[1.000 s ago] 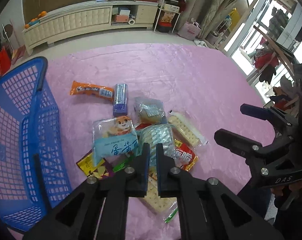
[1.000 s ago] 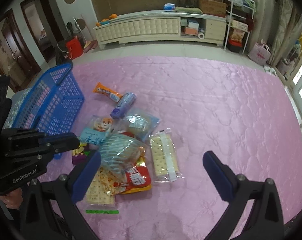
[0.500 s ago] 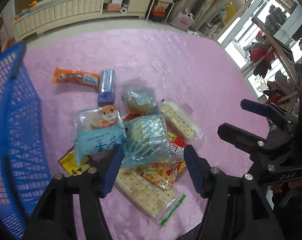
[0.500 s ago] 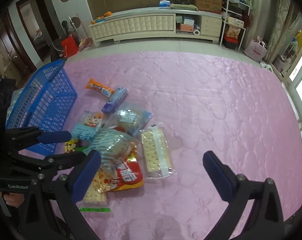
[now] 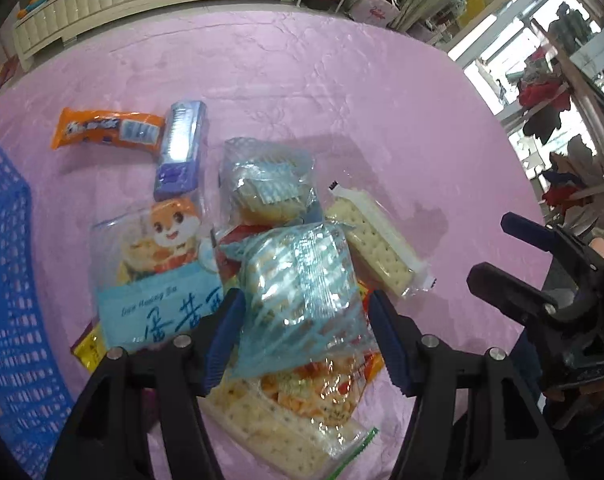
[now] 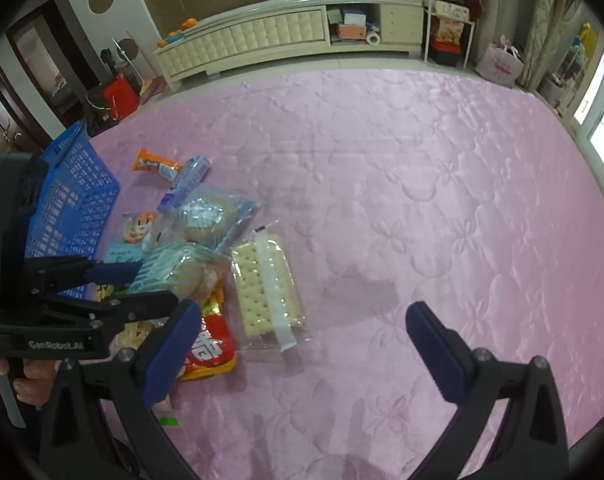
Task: Organize snacks
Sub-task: 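Lift the blue-striped bag with the left tool toward the blue basket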
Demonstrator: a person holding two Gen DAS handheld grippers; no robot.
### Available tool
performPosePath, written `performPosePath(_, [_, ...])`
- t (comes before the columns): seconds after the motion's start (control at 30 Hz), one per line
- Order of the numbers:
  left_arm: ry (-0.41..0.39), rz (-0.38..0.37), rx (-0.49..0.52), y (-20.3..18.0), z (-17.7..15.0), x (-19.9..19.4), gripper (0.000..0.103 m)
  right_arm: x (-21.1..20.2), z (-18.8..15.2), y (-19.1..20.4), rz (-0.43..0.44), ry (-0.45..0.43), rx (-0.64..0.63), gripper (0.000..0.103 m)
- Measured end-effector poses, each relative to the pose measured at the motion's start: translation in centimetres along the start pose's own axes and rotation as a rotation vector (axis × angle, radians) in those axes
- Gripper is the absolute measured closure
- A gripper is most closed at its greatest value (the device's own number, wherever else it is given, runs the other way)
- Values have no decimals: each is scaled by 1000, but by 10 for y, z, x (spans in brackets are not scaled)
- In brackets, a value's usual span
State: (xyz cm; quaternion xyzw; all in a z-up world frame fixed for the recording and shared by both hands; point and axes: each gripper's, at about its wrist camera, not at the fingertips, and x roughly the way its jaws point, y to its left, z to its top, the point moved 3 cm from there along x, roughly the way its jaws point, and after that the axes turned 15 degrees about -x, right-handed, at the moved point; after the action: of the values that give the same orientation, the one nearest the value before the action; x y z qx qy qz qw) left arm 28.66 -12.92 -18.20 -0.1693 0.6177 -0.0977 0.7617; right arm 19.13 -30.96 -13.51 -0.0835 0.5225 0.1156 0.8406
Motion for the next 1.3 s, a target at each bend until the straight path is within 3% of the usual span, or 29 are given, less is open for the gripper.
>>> performPosePath(0.27, [21,42,47,-18,5,16,40,6,-2,-7,14,1,21,0])
performPosePath(0.4, [-1,81,55,-23,3,18,50,5,-4,-7,9,7,23,0])
performPosePath(0.5, [-33,89,57,-22,-2,12,51,4,-5,-8,1,13,24,0])
performPosePath(0.77, [-175,90,84,-24,-14,-47,51,-15,8,4,-20,-9,1,0])
performPosePath(1.03, [-330,73,93,-12,-23,-127,51,-41,40,42,-16,-70,-70,0])
performPosePath(1.13, [-367,46,86,1,-27,-150,51,-49,52,58,-8,-93,-94,0])
performPosePath(1.3, [-407,61,51,24,-31,-176,51,-55,68,86,23,-113,-133,0])
